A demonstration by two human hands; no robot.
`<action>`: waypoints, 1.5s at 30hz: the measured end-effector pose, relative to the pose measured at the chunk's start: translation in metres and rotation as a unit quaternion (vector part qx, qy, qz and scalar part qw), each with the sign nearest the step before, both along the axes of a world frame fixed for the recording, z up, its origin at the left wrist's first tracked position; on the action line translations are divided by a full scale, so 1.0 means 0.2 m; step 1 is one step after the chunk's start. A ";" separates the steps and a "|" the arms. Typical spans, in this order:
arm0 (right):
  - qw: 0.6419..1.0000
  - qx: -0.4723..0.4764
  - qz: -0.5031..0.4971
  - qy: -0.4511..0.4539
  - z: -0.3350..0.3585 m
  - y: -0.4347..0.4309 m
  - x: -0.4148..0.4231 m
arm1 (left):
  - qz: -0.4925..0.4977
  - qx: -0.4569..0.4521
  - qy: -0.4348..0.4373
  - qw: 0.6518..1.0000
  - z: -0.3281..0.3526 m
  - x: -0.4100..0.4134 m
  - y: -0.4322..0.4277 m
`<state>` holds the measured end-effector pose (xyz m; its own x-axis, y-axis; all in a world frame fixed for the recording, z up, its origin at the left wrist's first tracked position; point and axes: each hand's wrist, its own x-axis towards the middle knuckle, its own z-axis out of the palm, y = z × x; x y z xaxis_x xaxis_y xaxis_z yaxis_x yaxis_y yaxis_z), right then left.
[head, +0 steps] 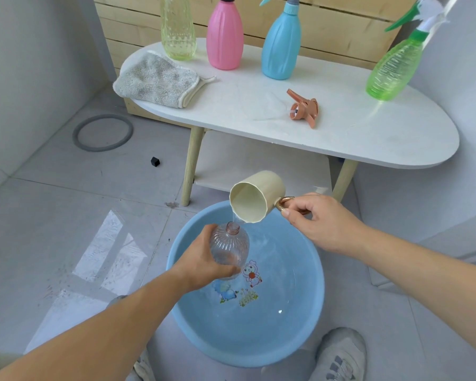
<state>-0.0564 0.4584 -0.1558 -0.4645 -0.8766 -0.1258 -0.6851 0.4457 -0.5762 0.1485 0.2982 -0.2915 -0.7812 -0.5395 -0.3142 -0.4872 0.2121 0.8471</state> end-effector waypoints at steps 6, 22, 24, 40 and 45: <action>0.999 -0.010 0.019 0.034 -0.02 -0.01 -0.02 | 0.001 0.000 0.000 1.000 -0.01 0.00 -0.01; 0.990 -0.055 0.087 0.094 -0.06 -0.02 -0.06 | 0.001 0.001 -0.002 1.000 -0.02 0.00 0.00; 0.989 -0.060 0.094 0.101 -0.07 -0.02 -0.06 | 0.002 0.003 -0.003 1.000 -0.02 0.00 0.00; 0.951 -0.118 0.173 0.227 -0.07 -0.02 -0.07 | -0.004 0.004 -0.013 1.000 -0.03 0.00 0.00; 0.922 -0.134 0.212 0.294 -0.06 -0.03 -0.08 | -0.005 0.006 -0.015 1.000 -0.03 0.00 0.00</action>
